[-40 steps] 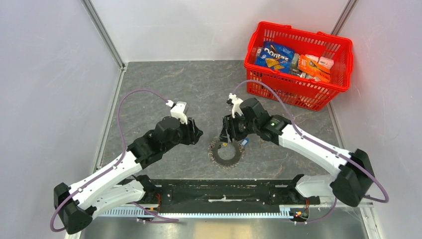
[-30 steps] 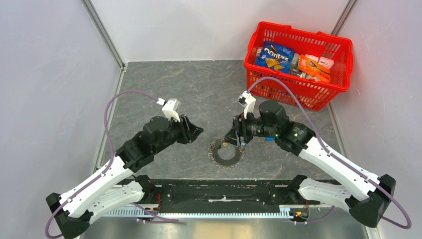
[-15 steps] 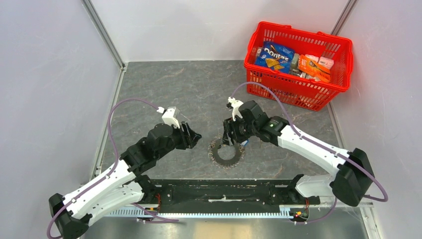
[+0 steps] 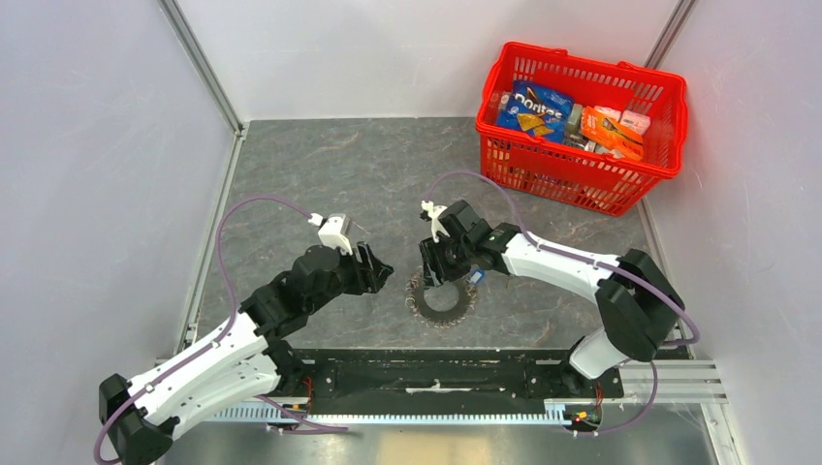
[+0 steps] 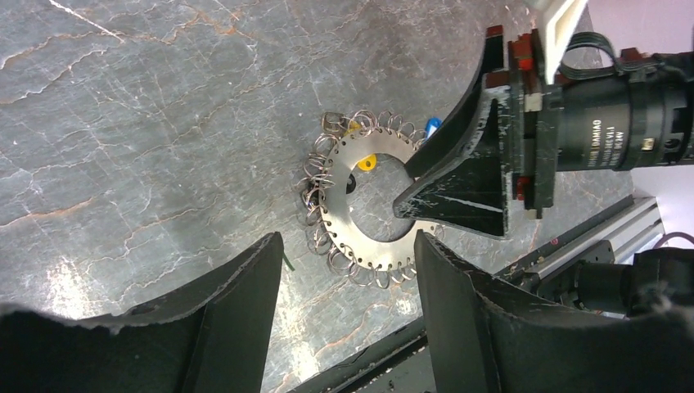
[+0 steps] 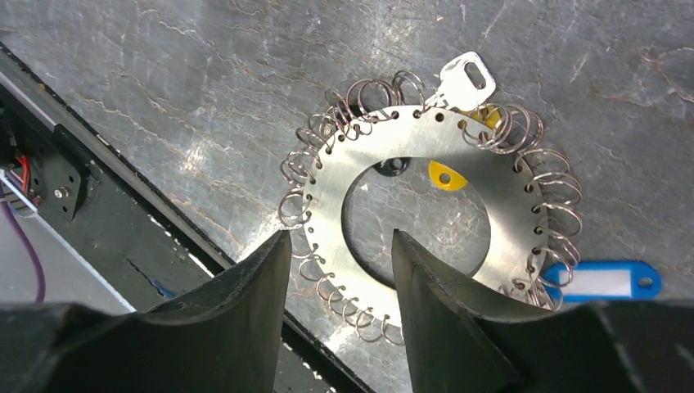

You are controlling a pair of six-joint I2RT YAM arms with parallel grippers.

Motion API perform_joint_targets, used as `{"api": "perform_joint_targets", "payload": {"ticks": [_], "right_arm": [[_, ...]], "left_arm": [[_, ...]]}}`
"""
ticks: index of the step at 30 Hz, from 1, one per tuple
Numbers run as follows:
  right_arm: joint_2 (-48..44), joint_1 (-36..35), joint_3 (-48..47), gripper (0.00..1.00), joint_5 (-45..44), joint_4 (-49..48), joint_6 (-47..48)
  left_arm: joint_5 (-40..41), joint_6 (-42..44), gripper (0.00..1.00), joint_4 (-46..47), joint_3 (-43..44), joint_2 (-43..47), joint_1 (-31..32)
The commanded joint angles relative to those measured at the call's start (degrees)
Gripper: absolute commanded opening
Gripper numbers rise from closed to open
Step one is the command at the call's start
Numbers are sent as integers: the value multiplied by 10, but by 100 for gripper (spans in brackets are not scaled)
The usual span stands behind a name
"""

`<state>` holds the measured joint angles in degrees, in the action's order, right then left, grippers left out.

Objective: Put the keys on the keyring

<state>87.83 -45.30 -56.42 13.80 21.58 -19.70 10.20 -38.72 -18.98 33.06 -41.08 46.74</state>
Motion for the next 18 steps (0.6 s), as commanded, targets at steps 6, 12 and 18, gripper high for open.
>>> {"api": "perform_joint_targets", "payload": {"ticks": [6,12,18], "right_arm": [[52,-17,-41,50,-20,-52,8],[78,-29,-51,44,-31,-66,4],[100,-35,-60,40,-48,-74,1]], "left_arm": [[-11,32,70,49,-2,-1,-1],[-19,33,71,49,-3,8,-2],[-17,33,71,42,-7,18,-4]]}}
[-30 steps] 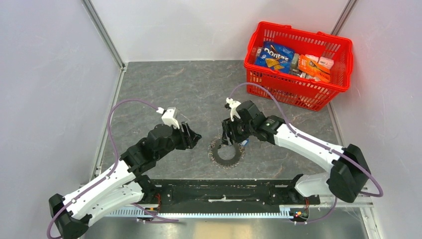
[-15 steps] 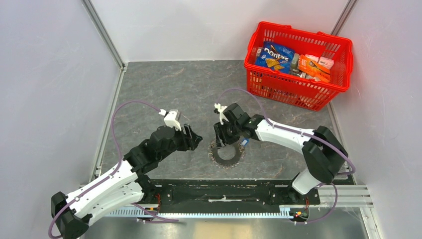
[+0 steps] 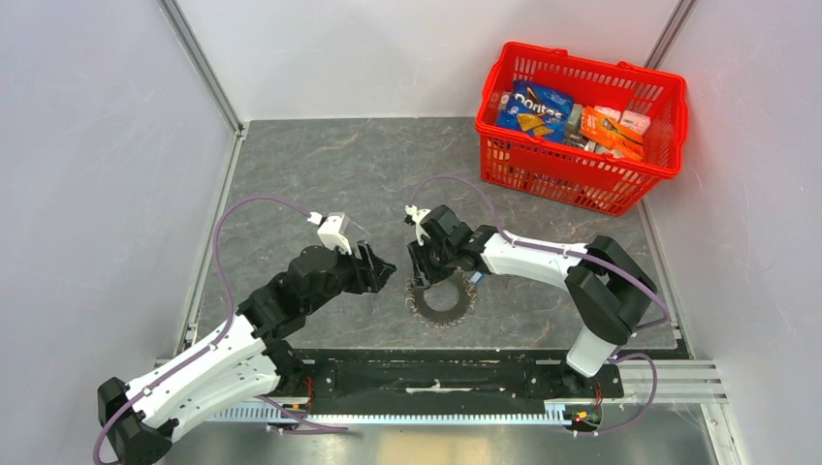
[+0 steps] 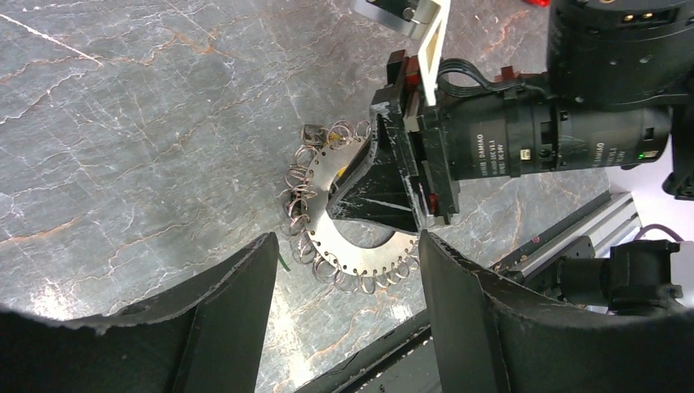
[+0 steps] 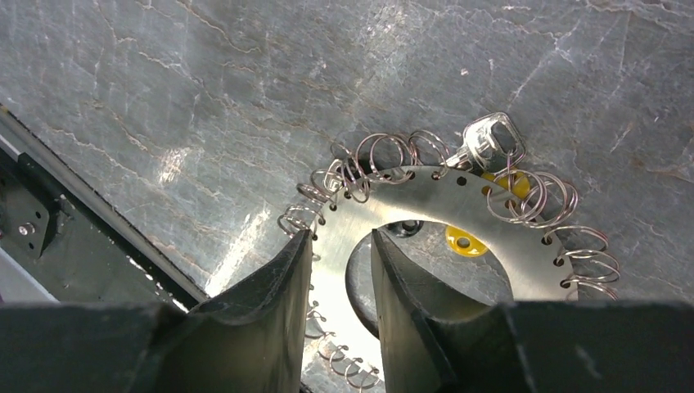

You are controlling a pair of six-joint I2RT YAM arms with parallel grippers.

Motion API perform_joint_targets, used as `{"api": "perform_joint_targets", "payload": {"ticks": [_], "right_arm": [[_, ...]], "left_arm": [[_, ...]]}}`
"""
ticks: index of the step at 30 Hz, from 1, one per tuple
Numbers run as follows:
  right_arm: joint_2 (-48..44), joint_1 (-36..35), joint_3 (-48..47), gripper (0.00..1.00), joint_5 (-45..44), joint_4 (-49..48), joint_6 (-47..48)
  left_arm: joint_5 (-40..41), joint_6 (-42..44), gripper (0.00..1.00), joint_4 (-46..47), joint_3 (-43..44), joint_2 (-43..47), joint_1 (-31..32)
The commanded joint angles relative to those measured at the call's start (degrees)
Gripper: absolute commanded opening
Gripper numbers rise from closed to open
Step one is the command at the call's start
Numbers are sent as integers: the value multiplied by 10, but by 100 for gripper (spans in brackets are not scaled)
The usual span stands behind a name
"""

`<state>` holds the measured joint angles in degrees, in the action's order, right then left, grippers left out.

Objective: Put the keys on the keyring

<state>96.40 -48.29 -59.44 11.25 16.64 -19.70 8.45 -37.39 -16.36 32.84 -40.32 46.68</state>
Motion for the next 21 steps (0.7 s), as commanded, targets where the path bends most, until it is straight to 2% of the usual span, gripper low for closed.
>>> {"api": "perform_joint_targets", "payload": {"ticks": [1,21], "right_arm": [[19,-6,-33,39,-25,-25,0],[56,-12,-53,31,-47,-26,8]], "left_arm": [[1,20,71,14,-4,12,-4],[11,27,72,5,-2,15,-7]]}}
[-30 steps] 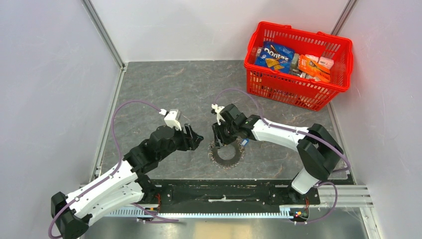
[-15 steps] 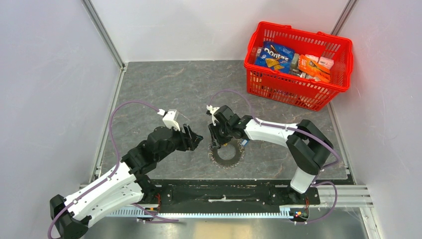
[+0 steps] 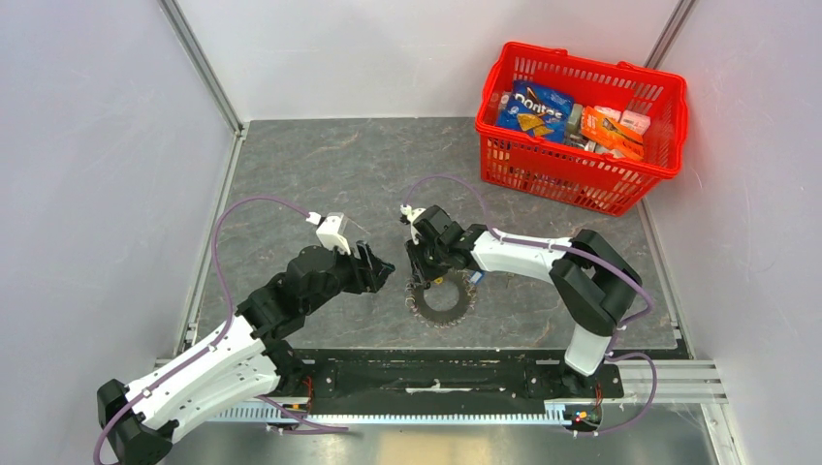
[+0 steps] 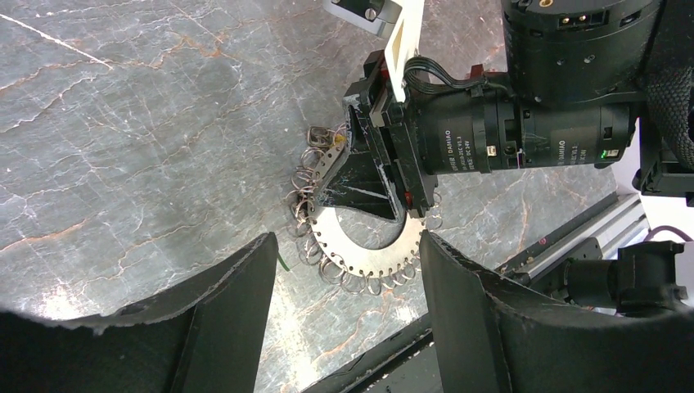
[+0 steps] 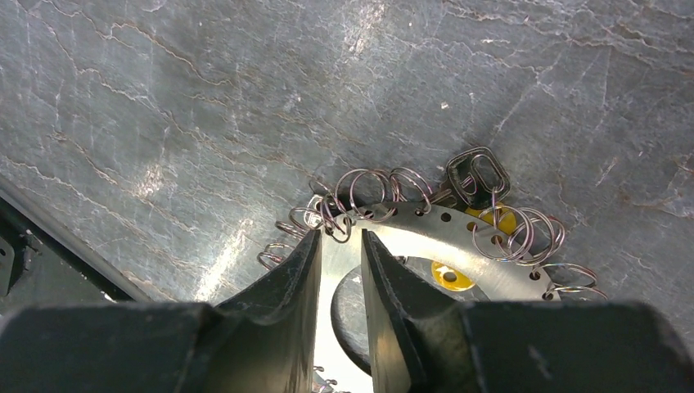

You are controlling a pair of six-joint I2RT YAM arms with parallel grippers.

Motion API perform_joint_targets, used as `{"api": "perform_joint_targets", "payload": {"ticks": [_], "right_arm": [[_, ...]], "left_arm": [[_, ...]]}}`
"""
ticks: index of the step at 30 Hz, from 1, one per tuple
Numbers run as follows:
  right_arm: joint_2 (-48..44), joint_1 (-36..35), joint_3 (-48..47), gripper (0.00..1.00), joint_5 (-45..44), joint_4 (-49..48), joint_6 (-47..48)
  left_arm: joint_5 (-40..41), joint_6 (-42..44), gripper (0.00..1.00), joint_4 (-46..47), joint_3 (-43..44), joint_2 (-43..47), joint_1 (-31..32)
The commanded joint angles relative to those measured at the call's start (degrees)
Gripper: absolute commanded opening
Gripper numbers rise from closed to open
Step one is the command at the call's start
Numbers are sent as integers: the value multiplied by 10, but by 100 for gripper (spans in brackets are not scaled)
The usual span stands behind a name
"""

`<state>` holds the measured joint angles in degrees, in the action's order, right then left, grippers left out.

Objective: Put the keys on the keyring

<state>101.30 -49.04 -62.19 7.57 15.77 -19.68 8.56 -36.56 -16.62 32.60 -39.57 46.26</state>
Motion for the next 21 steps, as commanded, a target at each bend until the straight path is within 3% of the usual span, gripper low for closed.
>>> {"api": "perform_joint_targets", "payload": {"ticks": [1,12,17,21], "right_arm": [[9,-5,-25,31,-10,-16,8],[20,-6,-32,28,-7,-17,9],[21,-9,-34,19,-8,-19,10],[27,-11,-37,18,-9,-16,10]], "left_arm": [[9,19,72,8,0,8,-3],[10,19,72,7,-1,8,-5],[13,19,72,4,0,12,-6],[12,18,72,4,-2,12,-6]]}}
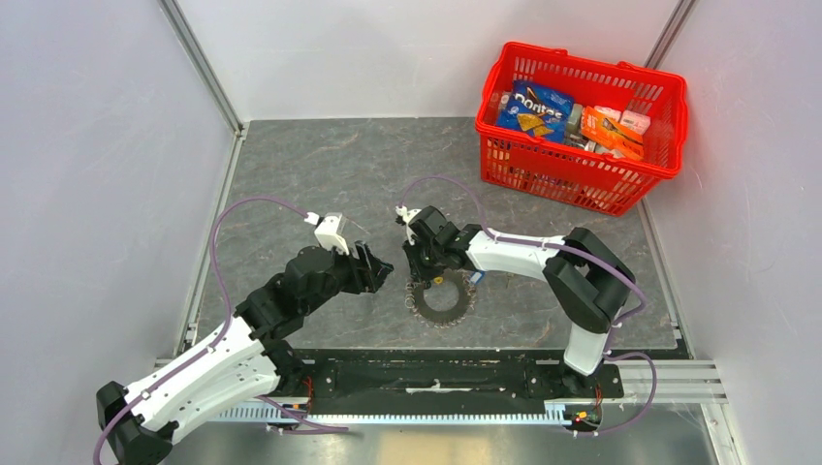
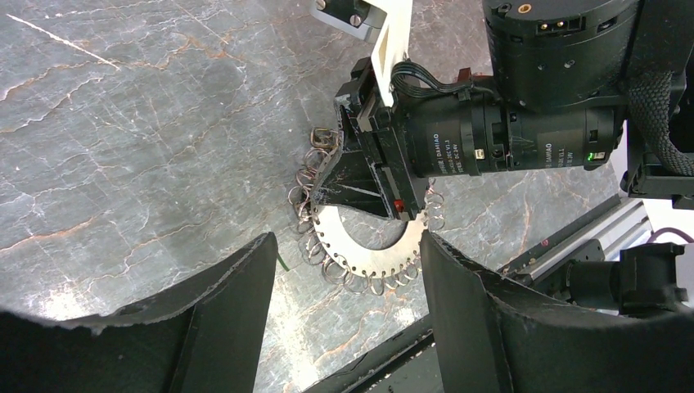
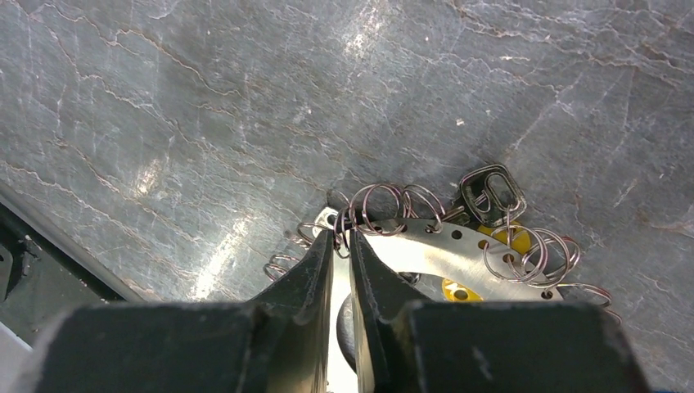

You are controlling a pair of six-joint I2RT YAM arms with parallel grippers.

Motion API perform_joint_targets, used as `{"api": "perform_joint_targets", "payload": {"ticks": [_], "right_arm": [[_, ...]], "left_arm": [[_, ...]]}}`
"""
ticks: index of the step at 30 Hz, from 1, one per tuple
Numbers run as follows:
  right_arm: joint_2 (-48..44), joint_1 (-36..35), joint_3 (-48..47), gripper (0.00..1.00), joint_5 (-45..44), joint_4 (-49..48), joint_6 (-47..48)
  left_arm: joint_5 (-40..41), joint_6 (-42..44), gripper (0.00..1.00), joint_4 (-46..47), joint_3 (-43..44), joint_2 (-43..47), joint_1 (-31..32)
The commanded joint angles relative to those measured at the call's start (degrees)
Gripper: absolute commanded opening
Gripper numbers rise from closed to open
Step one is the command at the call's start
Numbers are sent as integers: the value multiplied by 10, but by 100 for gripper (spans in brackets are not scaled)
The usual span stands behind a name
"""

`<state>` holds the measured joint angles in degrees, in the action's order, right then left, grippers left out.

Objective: Put the keys on the keyring

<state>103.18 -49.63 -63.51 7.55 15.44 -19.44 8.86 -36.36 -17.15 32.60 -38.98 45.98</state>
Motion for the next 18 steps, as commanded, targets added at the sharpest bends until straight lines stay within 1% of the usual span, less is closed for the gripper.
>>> {"api": "perform_joint_targets", "payload": {"ticks": [1,2,4,5,11,18], "right_arm": [[9,-5,-25,18,-8,-13,8],[10,-5,-25,17,-10,-12,8],[13,-5,-27,7,-18,-9,7],[14,-5,-28,0,-22,-8,8],[-20,-10,-21,0,-29,-5,6],[-114,-20,-19,0,-10,34,12]], "left_arm": [[9,16,72,9,-2,6,-3],[9,16,72,8,-2,7,-3],[9,16,72,8,-3,8,-3],[10,16,72,7,-3,9,-3],[6,16,72,3,1,14,-3],[-17,10,72,4,7,46,-3]]}}
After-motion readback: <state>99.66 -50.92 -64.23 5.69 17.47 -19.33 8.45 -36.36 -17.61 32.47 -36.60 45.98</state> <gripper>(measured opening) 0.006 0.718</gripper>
